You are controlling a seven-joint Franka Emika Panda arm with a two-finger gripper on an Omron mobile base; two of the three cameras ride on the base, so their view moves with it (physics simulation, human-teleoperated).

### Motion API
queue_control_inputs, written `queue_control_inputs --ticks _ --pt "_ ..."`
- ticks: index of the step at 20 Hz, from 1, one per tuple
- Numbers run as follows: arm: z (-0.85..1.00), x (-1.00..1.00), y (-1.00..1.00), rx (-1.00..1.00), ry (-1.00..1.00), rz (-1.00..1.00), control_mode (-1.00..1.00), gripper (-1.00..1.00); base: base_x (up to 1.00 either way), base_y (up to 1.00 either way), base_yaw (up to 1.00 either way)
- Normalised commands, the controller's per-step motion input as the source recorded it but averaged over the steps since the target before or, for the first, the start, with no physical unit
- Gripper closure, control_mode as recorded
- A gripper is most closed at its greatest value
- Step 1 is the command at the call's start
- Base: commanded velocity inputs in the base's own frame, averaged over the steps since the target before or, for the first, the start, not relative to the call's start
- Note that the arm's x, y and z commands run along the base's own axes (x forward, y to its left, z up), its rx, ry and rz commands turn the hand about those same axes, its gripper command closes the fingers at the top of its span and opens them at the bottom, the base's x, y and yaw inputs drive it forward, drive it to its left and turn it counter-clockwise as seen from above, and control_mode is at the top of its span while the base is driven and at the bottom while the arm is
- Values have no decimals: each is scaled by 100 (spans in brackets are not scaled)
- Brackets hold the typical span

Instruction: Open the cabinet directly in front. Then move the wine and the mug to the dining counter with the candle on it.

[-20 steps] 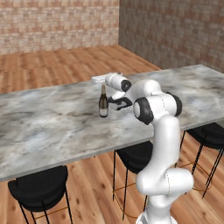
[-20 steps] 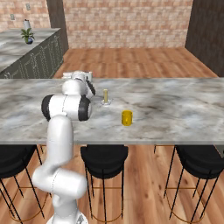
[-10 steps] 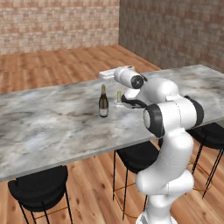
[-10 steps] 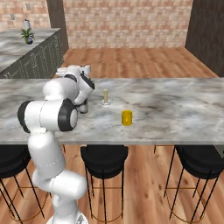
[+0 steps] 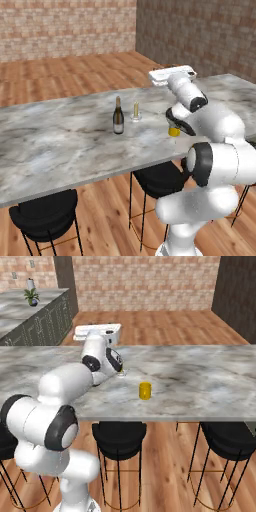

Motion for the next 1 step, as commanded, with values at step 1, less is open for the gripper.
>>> queue_control_inputs --ticks 1 --pt "11 -100 -86 18 -65 0 -100 -100 0 0 0"
